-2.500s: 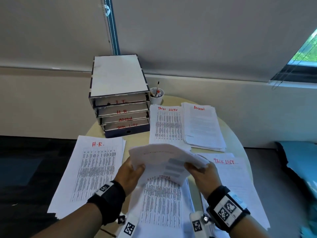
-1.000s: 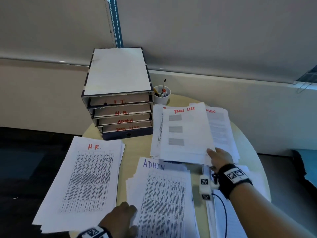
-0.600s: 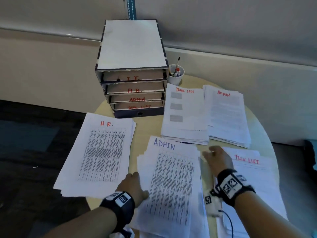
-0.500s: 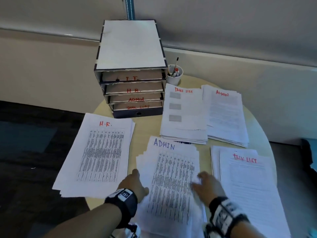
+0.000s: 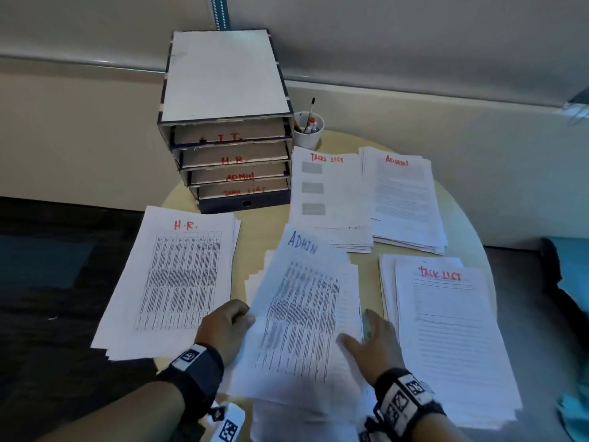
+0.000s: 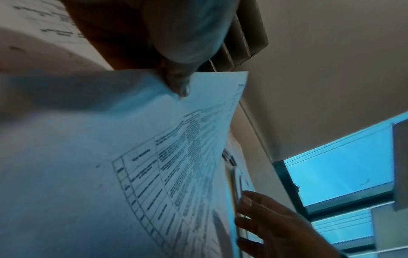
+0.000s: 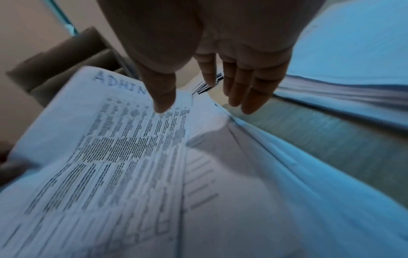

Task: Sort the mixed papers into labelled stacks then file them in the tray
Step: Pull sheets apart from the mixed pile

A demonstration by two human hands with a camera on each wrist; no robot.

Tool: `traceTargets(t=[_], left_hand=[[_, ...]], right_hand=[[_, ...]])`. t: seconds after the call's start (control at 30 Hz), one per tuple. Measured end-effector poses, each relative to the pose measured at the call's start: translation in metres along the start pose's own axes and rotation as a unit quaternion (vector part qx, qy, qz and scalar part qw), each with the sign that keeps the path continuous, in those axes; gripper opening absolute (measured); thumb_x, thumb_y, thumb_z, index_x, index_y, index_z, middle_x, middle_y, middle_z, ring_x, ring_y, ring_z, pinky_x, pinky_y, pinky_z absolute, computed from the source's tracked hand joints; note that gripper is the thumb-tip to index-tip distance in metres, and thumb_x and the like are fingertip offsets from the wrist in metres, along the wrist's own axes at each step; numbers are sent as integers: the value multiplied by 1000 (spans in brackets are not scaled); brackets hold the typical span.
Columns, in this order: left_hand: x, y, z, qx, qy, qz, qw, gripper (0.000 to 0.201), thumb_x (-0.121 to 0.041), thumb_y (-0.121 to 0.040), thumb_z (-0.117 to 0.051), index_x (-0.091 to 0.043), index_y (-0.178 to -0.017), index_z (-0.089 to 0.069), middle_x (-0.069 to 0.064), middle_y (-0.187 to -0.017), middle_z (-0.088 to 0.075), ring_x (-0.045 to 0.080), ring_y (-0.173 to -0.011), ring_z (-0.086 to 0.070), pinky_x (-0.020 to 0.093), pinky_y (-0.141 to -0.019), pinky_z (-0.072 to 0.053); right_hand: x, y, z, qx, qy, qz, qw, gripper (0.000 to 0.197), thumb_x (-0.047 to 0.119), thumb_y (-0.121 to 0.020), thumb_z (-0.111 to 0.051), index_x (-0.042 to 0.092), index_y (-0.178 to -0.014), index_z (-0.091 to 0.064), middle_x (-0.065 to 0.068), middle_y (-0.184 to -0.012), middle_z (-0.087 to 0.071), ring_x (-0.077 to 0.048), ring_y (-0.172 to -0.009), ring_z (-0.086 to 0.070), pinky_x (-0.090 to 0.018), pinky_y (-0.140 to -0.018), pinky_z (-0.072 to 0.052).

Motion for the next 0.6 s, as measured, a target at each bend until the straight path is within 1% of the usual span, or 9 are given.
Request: traceTargets(t=[0.07, 0.13, 0.2, 0.27, 0.3, 0.33, 0.4, 0.47, 0.6], left_hand=[[-1, 6, -7, 23, 92, 2, 996, 21, -14, -89, -68, -15, -71, -56, -6, -64, -48, 11, -61, -41, 22, -56, -34], [-9, 14, -21, 80, 143, -13, 986, 32, -4, -87, -69, -19, -64, -53, -11, -57, -45, 3, -56, -37, 18, -54, -33], [-20, 23, -39, 161, 137, -26, 977, 43, 1, -88, -66, -28, -59, -53, -13, -52, -43, 0, -53, -36, 18, -54, -32], [-20, 23, -53, 208, 80, -23, 975, 51, 6, -89, -54, -38, -65, -62, -16, -67, -58, 0, -65, -50, 18, -65, -39], [-17, 16, -56, 198, 38, -24, 979, 49, 6, -88, -49, -39, -79, -66, -16, -88, -64, 4, -83, -57, 18, -75, -42], [-13, 8, -55, 173, -13, -16, 985, 42, 1, -88, -47, -34, -98, -67, -8, -108, -61, 10, -100, -57, 19, -85, -41], [-4, -6, -54, 116, -111, 29, 987, 34, -24, -88, -55, -17, -121, -58, 5, -123, -52, 24, -111, -56, 27, -92, -44], [-1, -13, -60, 107, -188, 68, 974, 64, -49, -76, -65, -12, -125, -46, 10, -120, -49, 31, -107, -57, 35, -83, -48], [-2, -19, -77, 136, -255, 93, 953, 84, -42, -74, -75, -17, -135, -24, 10, -125, -46, 32, -109, -58, 35, -77, -49]], right_hand=[[-4, -3, 3, 1, -132, -9, 991, 92, 44, -79, -79, 22, -152, -29, 2, -141, -44, -19, -125, -52, -39, -105, -45], [-8, -6, -5, 50, -285, -25, 957, 81, 34, -76, -84, 21, -145, -43, 2, -134, -57, -22, -117, -61, -44, -100, -51], [-14, -8, -7, 86, -399, -33, 912, 61, 23, -73, -86, 6, -126, -60, -12, -120, -70, -29, -104, -70, -48, -94, -54], [-20, -6, 5, 80, -455, -23, 887, 64, 29, -62, -91, -2, -112, -65, -20, -110, -73, -32, -98, -72, -44, -85, -56], [-25, -5, 12, 74, -475, -20, 877, 68, 29, -58, -91, -3, -112, -65, -19, -109, -73, -30, -99, -72, -40, -81, -58], [-29, -4, 18, 72, -495, -19, 866, 70, 25, -56, -89, -4, -115, -64, -18, -111, -73, -29, -101, -72, -35, -79, -59], [-39, -2, 24, 81, -523, -22, 848, 71, 16, -54, -88, -6, -116, -63, -20, -114, -72, -30, -105, -70, -35, -82, -61], [-50, 2, 28, 86, -531, -35, 842, 60, 7, -59, -80, -11, -114, -62, -25, -115, -70, -36, -106, -69, -43, -89, -58], [-53, 18, 37, 72, -478, -50, 874, 30, -11, -71, -69, -14, -101, -64, -27, -101, -73, -36, -92, -71, -40, -74, -61]])
Point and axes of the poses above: each hand's wrist, its own y-axis away from the middle knuckle, its own z-axis out of the back of the hand, x = y × z, the point moved 10 cm from there along -y, towards the middle knuckle
